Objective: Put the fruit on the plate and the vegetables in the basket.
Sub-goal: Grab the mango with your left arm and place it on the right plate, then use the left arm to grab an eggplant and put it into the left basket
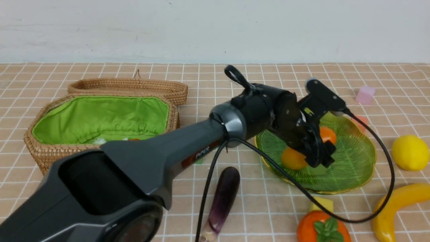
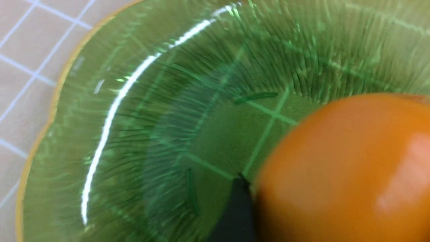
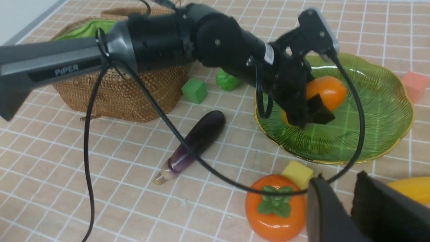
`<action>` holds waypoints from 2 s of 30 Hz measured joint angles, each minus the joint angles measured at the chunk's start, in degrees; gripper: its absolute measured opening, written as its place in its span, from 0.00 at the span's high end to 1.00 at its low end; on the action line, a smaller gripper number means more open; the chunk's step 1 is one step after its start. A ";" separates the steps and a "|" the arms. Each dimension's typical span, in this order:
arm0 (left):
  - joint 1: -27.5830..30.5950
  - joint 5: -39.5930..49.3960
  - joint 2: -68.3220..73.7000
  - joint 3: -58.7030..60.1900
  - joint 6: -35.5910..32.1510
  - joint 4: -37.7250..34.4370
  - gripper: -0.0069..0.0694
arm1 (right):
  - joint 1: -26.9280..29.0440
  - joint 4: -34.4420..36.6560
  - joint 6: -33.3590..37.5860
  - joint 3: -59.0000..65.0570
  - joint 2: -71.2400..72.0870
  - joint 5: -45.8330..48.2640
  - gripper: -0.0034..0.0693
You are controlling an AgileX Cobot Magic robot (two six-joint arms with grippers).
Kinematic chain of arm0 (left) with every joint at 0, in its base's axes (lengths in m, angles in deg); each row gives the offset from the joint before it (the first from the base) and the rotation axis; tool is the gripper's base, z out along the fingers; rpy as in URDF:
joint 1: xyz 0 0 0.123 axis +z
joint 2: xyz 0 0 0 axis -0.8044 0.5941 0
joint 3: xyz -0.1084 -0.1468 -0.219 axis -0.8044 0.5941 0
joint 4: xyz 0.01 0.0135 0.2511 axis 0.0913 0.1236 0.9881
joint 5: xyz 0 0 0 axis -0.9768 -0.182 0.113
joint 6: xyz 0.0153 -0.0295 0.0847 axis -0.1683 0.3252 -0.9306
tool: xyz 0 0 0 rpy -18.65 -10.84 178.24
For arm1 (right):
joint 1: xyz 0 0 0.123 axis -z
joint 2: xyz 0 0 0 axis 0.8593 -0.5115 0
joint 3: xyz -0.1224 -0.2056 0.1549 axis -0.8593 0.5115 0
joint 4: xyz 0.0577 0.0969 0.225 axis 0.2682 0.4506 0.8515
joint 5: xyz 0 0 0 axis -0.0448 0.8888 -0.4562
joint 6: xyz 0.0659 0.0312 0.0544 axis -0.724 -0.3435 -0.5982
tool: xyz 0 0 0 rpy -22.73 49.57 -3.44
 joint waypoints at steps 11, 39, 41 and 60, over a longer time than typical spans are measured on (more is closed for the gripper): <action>-0.11 34.50 -18.79 0.65 19.47 4.85 0.33 | 0.00 -0.05 0.00 0.00 0.00 -0.65 0.73; -1.78 23.40 -14.71 29.98 40.09 27.89 0.39 | 0.00 -0.17 0.00 0.00 0.00 2.28 0.71; -1.78 23.57 -14.90 29.98 39.52 27.86 0.39 | 0.00 -0.17 0.47 0.00 0.00 2.28 0.71; 13.49 22.31 -54.12 43.25 -17.00 29.59 0.39 | 0.00 1.88 2.30 0.00 0.00 -3.96 0.70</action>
